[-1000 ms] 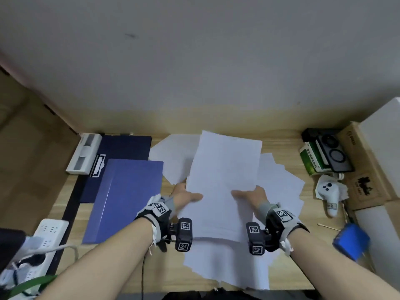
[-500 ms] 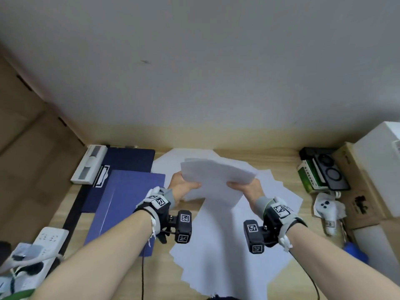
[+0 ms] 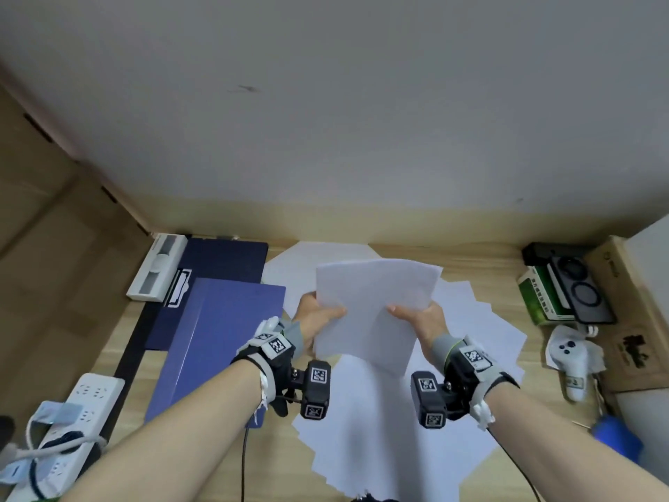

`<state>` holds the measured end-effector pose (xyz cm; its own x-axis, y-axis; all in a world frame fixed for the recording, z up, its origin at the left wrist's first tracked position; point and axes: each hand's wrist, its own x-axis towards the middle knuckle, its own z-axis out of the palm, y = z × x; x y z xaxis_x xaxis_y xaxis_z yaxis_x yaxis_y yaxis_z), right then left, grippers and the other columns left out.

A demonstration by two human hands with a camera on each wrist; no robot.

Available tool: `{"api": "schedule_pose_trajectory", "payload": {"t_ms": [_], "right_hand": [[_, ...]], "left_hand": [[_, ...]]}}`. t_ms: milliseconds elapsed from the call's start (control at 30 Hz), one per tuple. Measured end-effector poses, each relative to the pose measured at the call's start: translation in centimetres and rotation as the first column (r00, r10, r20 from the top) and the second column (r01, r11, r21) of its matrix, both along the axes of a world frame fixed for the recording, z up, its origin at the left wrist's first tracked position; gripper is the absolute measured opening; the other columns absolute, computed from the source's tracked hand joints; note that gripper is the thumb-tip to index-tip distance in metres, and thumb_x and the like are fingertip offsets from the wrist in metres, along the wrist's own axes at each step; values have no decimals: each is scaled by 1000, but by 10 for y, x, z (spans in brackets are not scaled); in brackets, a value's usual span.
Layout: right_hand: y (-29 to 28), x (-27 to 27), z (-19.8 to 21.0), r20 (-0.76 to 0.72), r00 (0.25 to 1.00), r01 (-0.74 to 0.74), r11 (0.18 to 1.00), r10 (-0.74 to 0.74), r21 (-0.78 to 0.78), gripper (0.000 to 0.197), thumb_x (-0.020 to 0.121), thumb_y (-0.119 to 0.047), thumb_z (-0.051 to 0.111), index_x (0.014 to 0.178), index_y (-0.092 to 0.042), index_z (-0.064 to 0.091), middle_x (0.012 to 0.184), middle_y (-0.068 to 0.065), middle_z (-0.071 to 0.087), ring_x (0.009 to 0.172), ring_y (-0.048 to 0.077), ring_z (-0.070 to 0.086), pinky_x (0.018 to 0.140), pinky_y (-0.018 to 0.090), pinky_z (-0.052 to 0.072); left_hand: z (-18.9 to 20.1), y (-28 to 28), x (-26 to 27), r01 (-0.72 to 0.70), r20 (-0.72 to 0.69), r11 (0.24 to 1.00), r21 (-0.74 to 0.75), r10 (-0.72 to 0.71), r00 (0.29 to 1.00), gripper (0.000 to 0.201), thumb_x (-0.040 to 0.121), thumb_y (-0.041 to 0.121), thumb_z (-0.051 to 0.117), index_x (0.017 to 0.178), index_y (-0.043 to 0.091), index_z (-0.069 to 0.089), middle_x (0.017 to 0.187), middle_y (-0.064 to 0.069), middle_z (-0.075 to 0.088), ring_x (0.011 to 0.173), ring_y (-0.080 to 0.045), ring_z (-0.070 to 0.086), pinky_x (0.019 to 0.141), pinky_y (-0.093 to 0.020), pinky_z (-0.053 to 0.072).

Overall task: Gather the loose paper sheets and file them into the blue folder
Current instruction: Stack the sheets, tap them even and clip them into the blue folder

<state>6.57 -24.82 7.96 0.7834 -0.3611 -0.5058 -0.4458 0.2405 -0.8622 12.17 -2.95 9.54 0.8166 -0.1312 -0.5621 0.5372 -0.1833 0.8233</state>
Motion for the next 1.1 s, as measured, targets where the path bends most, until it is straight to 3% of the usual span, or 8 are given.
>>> {"api": "schedule_pose_trajectory", "payload": {"t_ms": [133, 267, 367, 433, 500, 600, 967, 1100], "right_hand": [[5, -15, -34, -159, 986, -49, 998, 43, -31, 35, 71, -4, 83, 104, -1, 71, 93, 10, 76, 85, 28, 72, 76, 35, 57], [-9, -6, -44, -184, 976, 90, 988, -112, -126, 25, 79, -7, 79, 101, 0, 69, 82, 10, 71, 74, 27, 66, 73, 35, 54], [-28, -3, -60, -237, 952, 146, 968, -194, -204, 35, 79, -13, 79, 108, 2, 66, 89, 14, 70, 83, 30, 66, 80, 37, 52], [-38, -6, -74, -293, 932, 147, 962, -213, -231, 39, 80, -14, 79, 112, 3, 64, 95, 16, 69, 88, 32, 66, 84, 39, 51], [-42, -13, -84, -330, 919, 137, 961, -213, -240, 42, 79, -15, 79, 114, 4, 63, 98, 17, 70, 91, 34, 66, 90, 43, 53], [-45, -16, -98, -380, 897, 141, 961, -225, -237, 47, 78, -17, 81, 116, 4, 62, 103, 17, 70, 96, 34, 66, 96, 47, 51], [-44, -20, -90, -414, 893, 91, 972, -176, -216, 47, 81, -13, 79, 120, 5, 61, 98, 12, 65, 93, 30, 62, 91, 36, 47], [-48, -34, -85, -428, 889, 75, 973, -165, -220, 43, 82, -12, 77, 120, 4, 62, 102, 14, 67, 94, 29, 60, 90, 35, 45]], "left_hand": [[-37, 6, -14, 115, -64, 988, 99, -109, 992, 41, 75, 2, 76, 114, 4, 63, 112, -13, 70, 102, -27, 67, 90, -37, 55], [-53, 19, 6, 383, 12, 908, 169, -390, 921, 55, 73, -2, 68, 126, 8, 58, 121, -7, 66, 111, -21, 63, 96, -36, 52], [-73, 25, 32, 459, 32, 705, 541, -562, 826, 59, 88, 17, 65, 143, 15, 42, 146, -6, 41, 135, -21, 43, 105, -27, 35], [-89, 26, 49, 481, -46, 537, 693, -633, 773, 71, 93, 33, 58, 153, 16, 24, 161, -6, 15, 149, -24, 17, 118, -36, 23], [-99, 27, 57, 562, -182, 371, 740, -693, 697, 80, 95, 37, 53, 156, 16, 6, 164, -6, -7, 152, -24, -2, 121, -45, 17], [-112, 23, 59, 629, -305, 174, 757, -758, 577, 78, 96, 28, 48, 155, 11, 1, 163, -7, -10, 152, -23, -4, 118, -42, 24], [-84, 19, -5, 774, -344, -21, 632, -903, 256, 70, 96, 0, 38, 156, 13, 5, 164, -2, -4, 152, -18, -1, 122, -34, 7], [-80, 15, -16, 813, -346, 60, 579, -885, 312, 55, 90, 2, 39, 141, 21, 44, 148, -8, 41, 144, -22, 29, 106, -34, 37]]}}
